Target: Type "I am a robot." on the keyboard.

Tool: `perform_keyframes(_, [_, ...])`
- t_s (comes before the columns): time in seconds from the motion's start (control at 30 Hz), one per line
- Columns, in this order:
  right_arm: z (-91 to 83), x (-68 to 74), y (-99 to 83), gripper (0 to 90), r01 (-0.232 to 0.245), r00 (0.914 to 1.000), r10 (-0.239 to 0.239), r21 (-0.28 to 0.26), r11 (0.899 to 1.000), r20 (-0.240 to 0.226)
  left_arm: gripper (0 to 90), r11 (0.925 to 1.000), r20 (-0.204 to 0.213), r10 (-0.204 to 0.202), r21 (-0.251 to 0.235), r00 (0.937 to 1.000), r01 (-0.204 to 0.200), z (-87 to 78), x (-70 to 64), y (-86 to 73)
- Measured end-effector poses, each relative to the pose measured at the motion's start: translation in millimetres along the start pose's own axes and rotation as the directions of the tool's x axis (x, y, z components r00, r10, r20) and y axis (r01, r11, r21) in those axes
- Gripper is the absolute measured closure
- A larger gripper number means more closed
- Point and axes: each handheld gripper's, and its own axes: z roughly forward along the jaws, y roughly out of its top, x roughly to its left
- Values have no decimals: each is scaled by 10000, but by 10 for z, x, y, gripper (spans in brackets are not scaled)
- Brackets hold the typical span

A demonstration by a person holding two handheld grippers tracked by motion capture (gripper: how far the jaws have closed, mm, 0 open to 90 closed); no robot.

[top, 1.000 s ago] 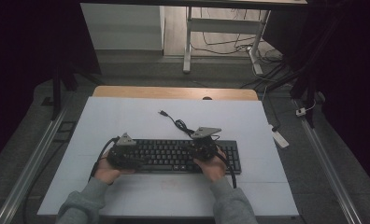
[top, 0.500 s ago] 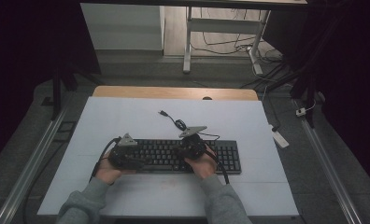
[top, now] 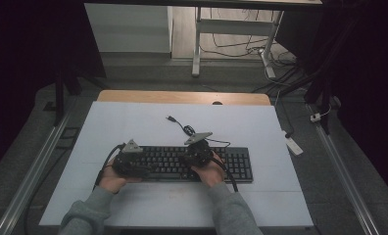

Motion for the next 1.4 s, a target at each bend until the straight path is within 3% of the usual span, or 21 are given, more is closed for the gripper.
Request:
perform_keyframes(0.13, [2,5,-1,896,25,10000,-25,24,10000,13,312,10000,-26,0,-19,10000,0,-1,-1,-2])
perform_keyframes(0.37, [-256,39,-17,891,130,9999,-129,-909,9958,13,313,9998,-100,-140,-164,9999,138,-22,28,-7])
perform_keyframes(0.7, [-707,-12,-349,593,-59,9991,122,-1486,9889,415,320,9974,-114,-514,-504,9986,507,-93,59,-10])
perform_keyframes(0.93, [-963,-101,-616,522,-55,9967,210,-1924,9813,787,351,9965,9,-602,-577,9982,602,-95,71,-9])
perform_keyframes(1.4, [-1015,-148,-700,514,0,9949,191,-1900,9818,988,371,9965,-48,-493,-676,9988,489,-101,66,-8])
